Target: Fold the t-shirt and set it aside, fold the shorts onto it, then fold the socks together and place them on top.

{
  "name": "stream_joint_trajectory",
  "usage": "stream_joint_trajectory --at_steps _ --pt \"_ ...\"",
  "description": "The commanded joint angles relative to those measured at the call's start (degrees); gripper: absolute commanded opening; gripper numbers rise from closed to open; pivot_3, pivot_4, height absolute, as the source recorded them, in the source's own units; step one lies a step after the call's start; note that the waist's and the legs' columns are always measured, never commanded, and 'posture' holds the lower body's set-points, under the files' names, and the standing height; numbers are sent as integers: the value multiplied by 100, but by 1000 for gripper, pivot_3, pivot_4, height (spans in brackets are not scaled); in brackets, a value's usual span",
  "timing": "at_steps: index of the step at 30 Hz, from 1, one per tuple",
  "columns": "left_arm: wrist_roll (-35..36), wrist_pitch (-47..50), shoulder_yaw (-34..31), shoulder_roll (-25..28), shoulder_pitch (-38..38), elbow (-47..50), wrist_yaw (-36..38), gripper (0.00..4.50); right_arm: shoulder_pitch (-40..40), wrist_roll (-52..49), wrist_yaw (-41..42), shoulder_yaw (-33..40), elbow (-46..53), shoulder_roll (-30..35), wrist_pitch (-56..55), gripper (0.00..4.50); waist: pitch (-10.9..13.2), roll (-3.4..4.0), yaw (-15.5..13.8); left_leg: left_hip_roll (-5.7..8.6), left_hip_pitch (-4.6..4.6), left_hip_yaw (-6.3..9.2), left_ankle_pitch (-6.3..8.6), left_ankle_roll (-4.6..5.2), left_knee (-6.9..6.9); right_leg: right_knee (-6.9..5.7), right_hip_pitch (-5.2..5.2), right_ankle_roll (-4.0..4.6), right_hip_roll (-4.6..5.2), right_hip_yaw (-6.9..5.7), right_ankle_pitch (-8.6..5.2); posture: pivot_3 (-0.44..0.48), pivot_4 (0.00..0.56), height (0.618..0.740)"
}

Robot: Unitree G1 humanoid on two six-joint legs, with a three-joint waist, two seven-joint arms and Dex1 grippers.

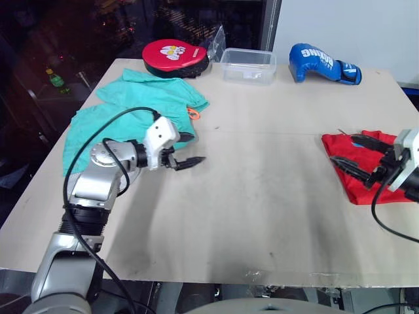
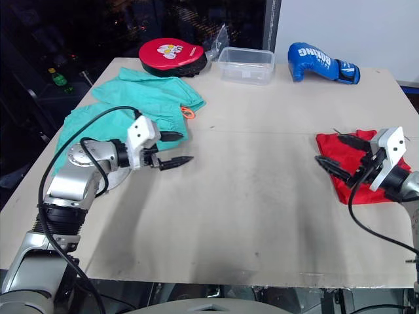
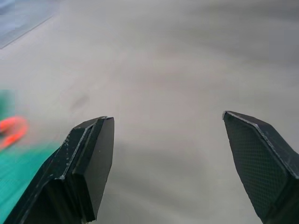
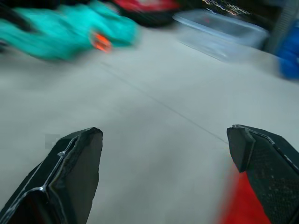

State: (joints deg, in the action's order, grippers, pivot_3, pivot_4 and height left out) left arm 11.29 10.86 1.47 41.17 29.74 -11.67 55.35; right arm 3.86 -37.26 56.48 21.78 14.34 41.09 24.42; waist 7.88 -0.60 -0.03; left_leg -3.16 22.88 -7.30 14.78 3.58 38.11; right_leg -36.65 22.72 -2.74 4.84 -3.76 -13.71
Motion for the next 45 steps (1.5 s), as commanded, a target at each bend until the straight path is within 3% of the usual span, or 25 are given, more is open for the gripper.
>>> stream_joint_trajectory --at_steps 1,5,8,13,16,22,24,31,36,39,42,45 --pt "-541 -544 -162 80 164 -525 -672 3994 -112 -739 57 -106 743 -51 453 4476 2 -3 -7 0 0 0 1 1 0 0 0 0 1 0 0 0 150 740" --pt "-784 -729 -100 -4 217 -965 -899 3994 -231 -606 -145 -398 1081 -197 369 4476 2 -12 -37 0 0 -1 16 26 0 0 1 2 7 -5 0 0 150 740" --pt "-980 -805 173 -49 333 -1337 -672 3994 -222 -495 -302 -504 1056 -306 274 4476 1 -14 -63 0 2 -2 16 26 0 0 2 2 8 -9 0 0 150 740" --pt "-1279 -1152 423 -289 1069 -2634 -660 3994 -221 -395 -387 -590 1048 -374 194 4476 3 -27 -95 6 14 4 19 32 10 1 4 2 10 -18 0 0 150 740" --pt "-1322 -1404 488 -414 1412 -3186 -475 3100 -296 -342 -397 -574 1100 -373 116 4500 2 -31 -76 6 15 3 20 34 11 1 4 2 9 -19 0 0 150 740" --pt "-1027 -1553 367 -532 1823 -3322 154 422 -517 -273 -615 -296 1151 -415 -145 4500 6 -38 -72 5 16 2 18 31 11 1 6 1 6 -20 0 0 150 740" --pt "-855 -1450 409 -583 1887 -2864 548 150 -604 -291 -661 -184 1177 -379 -174 4500 6 -38 -72 5 17 1 17 28 12 1 6 1 6 -20 0 0 150 740" --pt "-313 -396 839 -1166 2262 -897 1471 150 -959 -221 -721 280 1116 -254 -260 4500 7 -41 -104 12 43 23 12 21 27 7 6 1 7 -31 0 0 150 740" --pt "-139 249 1598 -1918 2221 -90 1918 150 -1049 106 -622 291 1007 -77 -470 4500 5 -37 -67 20 36 21 11 20 28 5 5 -1 0 -19 0 0 150 740" --pt "-364 36 2066 -2426 2088 -192 1869 150 -1106 338 -541 227 964 54 -643 4500 5 -37 -78 38 33 24 11 21 27 4 4 -2 -2 -18 -1 0 150 740" --pt "-552 -148 2263 -2770 1989 -456 1586 996 -1212 583 -508 81 1080 157 -715 4500 6 -38 -71 42 33 27 15 27 27 5 4 -2 -2 -15 -1 0 150 740" --pt "-593 -285 2193 -2917 1841 -371 1272 2408 -1354 893 -495 -221 1211 228 -784 4500 6 -38 -65 41 30 33 22 40 25 5 4 -1 -4 -13 -1 0 150 740"
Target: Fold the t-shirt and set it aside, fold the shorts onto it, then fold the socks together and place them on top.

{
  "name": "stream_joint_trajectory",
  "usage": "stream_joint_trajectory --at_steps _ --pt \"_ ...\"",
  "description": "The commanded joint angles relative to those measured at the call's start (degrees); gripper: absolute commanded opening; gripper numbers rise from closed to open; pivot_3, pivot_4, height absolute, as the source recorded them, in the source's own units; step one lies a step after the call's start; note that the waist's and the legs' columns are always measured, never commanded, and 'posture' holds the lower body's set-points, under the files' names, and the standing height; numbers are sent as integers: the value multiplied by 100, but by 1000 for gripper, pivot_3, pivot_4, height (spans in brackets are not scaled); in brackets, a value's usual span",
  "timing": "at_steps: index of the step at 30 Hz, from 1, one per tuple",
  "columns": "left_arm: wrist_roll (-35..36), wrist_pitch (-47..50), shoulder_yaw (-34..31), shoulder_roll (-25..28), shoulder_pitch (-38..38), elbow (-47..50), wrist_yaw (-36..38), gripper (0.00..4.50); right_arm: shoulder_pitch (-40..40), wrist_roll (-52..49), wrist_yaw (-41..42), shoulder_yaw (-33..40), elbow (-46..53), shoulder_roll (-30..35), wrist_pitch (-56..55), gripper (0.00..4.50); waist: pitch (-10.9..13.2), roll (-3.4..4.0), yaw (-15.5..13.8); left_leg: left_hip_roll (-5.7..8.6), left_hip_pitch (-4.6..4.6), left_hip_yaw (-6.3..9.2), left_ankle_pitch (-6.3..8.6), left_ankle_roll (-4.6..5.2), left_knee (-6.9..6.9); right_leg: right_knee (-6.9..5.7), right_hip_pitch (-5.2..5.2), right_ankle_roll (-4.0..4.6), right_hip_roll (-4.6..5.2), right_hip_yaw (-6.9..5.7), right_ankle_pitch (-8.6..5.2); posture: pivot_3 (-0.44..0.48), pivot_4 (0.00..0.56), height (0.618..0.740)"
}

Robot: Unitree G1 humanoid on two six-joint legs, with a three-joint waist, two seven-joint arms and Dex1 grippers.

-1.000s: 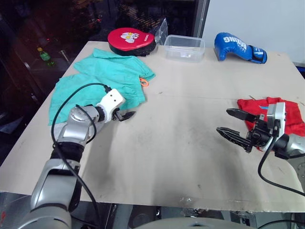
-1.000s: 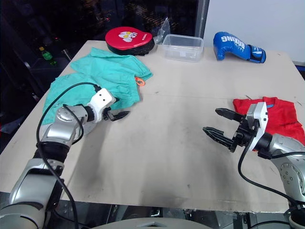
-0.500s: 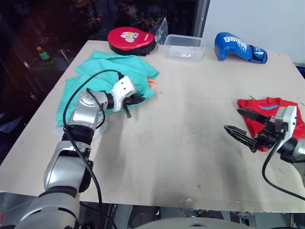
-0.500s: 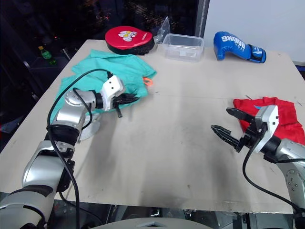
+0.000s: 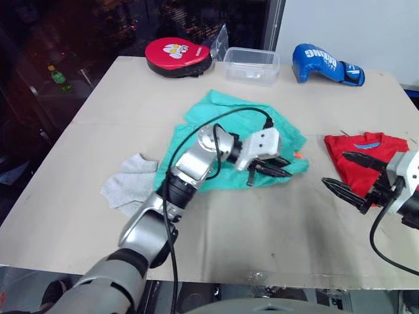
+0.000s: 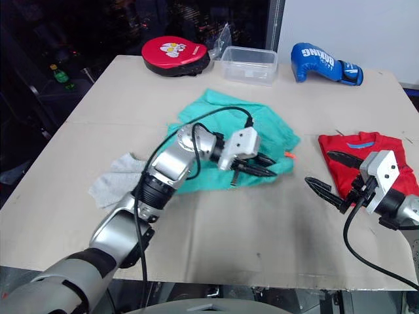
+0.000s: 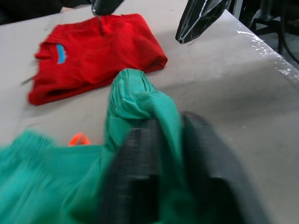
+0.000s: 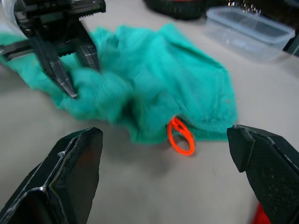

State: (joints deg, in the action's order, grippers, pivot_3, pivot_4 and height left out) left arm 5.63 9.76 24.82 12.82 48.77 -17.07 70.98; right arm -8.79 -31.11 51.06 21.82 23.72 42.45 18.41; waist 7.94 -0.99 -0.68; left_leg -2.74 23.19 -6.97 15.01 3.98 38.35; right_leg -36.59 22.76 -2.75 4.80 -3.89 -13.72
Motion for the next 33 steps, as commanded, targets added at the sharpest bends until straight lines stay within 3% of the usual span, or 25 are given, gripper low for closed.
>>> stream_joint_trajectory --at_steps 1,3,9,18,21,24,27,31,33 --pt "121 -66 -188 -34 -117 359 -183 2936 -126 403 77 -340 282 102 -272 4500 0 1 -4 -2 -1 3 1 1 0 0 0 0 0 0 0 0 150 740" --pt "387 193 -296 137 -171 713 31 3904 -128 628 108 -558 246 105 -461 4500 0 1 -2 -5 0 6 1 2 0 -1 0 1 0 -2 0 0 150 740" --pt "845 536 -800 839 -355 1447 228 3904 105 1096 407 -1177 -49 194 -926 4500 -1 4 -7 -28 -3 5 -2 -3 1 0 -2 1 0 -3 0 0 150 740" --pt "1051 454 -1539 2748 -1401 1770 903 3904 820 2339 742 -2213 -1091 331 -2482 4500 3 7 28 -33 -14 -5 -12 -22 -2 -1 -4 2 -4 2 -2 0 150 740" --pt "1212 227 -1920 3332 -1948 1677 1224 3966 1045 2507 759 -2380 -1418 277 -2894 3127 3 7 46 -36 -17 -10 -14 -25 -3 0 -4 3 -3 4 -2 0 150 740" --pt "845 -321 -2050 3746 -2201 1170 1160 3966 1160 2510 671 -2439 -1561 163 -3038 1756 5 7 -7 -37 -16 -12 -14 -27 -3 0 -4 18 0 0 -11 0 150 740" --pt "907 -556 -2183 4105 -2478 1012 1379 3966 1152 2424 630 -2425 -1585 84 -2978 161 5 7 -7 -38 -16 -16 -14 -27 -3 0 -4 23 4 0 -14 0 150 740" --pt "954 -238 -2091 4414 -2789 1071 1618 3966 1140 2396 598 -2401 -1620 49 -2921 71 6 8 -7 -38 -17 -22 -14 -27 -4 0 -2 24 10 -1 -14 0 150 740" --pt "703 -600 -2019 4401 -2881 854 1519 3966 1103 2366 570 -2400 -1608 18 -2876 71 6 8 -4 -38 -17 -24 -13 -27 -4 -1 -2 24 10 -1 -14 0 150 740"
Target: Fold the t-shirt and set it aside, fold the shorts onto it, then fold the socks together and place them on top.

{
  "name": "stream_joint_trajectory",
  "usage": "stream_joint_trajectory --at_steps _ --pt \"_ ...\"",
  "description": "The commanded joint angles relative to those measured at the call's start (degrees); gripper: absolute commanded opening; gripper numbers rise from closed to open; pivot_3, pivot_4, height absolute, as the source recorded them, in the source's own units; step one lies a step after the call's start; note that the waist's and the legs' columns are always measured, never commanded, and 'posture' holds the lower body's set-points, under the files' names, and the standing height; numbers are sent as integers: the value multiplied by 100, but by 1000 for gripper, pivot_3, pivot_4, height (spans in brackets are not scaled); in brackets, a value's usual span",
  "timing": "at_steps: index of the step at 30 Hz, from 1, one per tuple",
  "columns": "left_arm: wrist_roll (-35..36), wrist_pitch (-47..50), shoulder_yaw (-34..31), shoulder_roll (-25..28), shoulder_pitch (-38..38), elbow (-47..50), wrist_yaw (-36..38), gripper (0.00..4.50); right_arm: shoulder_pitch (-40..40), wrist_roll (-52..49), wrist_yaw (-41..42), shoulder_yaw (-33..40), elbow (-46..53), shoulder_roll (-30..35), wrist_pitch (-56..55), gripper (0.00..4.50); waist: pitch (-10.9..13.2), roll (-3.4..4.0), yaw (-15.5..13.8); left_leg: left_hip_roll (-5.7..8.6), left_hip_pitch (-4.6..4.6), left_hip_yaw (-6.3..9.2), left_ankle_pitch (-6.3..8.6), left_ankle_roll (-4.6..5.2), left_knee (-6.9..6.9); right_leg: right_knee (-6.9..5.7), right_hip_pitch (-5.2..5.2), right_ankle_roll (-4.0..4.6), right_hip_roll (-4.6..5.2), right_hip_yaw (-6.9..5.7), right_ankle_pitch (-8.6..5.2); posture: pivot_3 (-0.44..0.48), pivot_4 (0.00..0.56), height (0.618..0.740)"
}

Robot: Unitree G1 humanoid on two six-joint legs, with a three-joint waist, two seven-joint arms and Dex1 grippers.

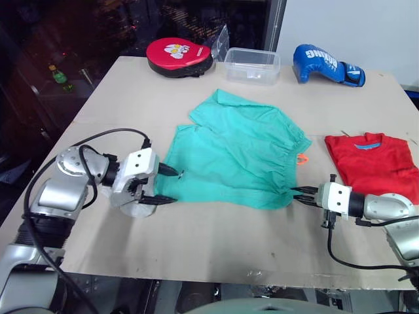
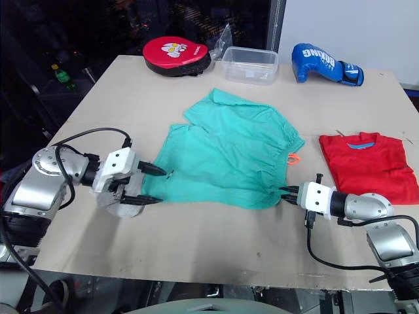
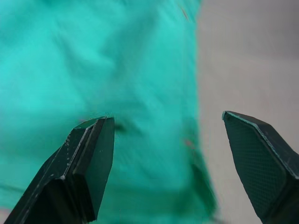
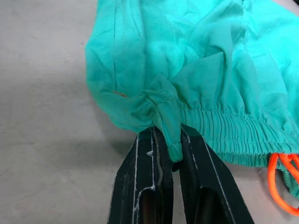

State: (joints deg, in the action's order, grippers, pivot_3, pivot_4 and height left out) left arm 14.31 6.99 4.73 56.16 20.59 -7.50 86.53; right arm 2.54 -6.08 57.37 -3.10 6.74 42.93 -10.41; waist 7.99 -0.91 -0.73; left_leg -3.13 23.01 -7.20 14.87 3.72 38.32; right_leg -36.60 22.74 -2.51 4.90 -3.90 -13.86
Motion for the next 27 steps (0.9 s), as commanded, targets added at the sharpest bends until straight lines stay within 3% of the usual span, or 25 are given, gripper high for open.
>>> stream_joint_trajectory --at_steps 1,8,11,16,17,18,23,27 --pt "-270 -458 19 8 -46 -230 -132 3966 -49 -166 -79 89 112 -54 48 71 0 0 -2 -1 -2 -2 0 0 -1 0 0 0 0 0 0 0 150 740" --pt "-946 -1069 266 -472 388 -1068 -855 3966 -189 -400 -219 224 446 -149 358 71 -1 -1 -6 -1 -3 -7 1 2 0 -3 0 0 0 1 1 0 150 740" --pt "-925 -1124 262 -498 496 -1196 -785 3343 -185 -490 -230 365 531 -39 499 0 -1 -1 4 -2 -3 -9 1 2 0 -7 1 0 0 1 1 0 150 740" --pt "-370 -663 -31 -683 806 -1025 -724 967 -39 -908 -216 625 653 -6 918 0 -1 -1 2 -3 -4 -11 1 2 0 -9 2 -1 0 2 1 0 150 740" --pt "-157 -408 -173 -775 950 -973 -787 270 37 -992 -290 678 666 -46 1071 0 -1 -3 -4 -3 -4 -12 1 2 1 -10 2 -1 0 3 1 0 150 740" --pt "-21 -235 -264 -835 1039 -934 -835 18 86 -1046 -344 714 672 -72 1173 0 -1 -3 -7 -3 -3 -10 1 2 2 -9 2 -1 0 2 1 0 150 740" --pt "1307 1671 -1058 -990 1833 -739 -1038 18 836 -1447 -605 1034 412 -176 1648 0 6 -12 15 -2 -2 -9 0 2 3 -12 2 -21 -2 2 13 0 150 740" --pt "1374 1897 -1447 -1151 3093 -1791 -1689 18 1892 -1639 -796 1245 -182 -155 2045 0 12 -16 28 -2 -11 -7 -1 0 5 -19 -3 -24 -6 2 14 0 150 740"
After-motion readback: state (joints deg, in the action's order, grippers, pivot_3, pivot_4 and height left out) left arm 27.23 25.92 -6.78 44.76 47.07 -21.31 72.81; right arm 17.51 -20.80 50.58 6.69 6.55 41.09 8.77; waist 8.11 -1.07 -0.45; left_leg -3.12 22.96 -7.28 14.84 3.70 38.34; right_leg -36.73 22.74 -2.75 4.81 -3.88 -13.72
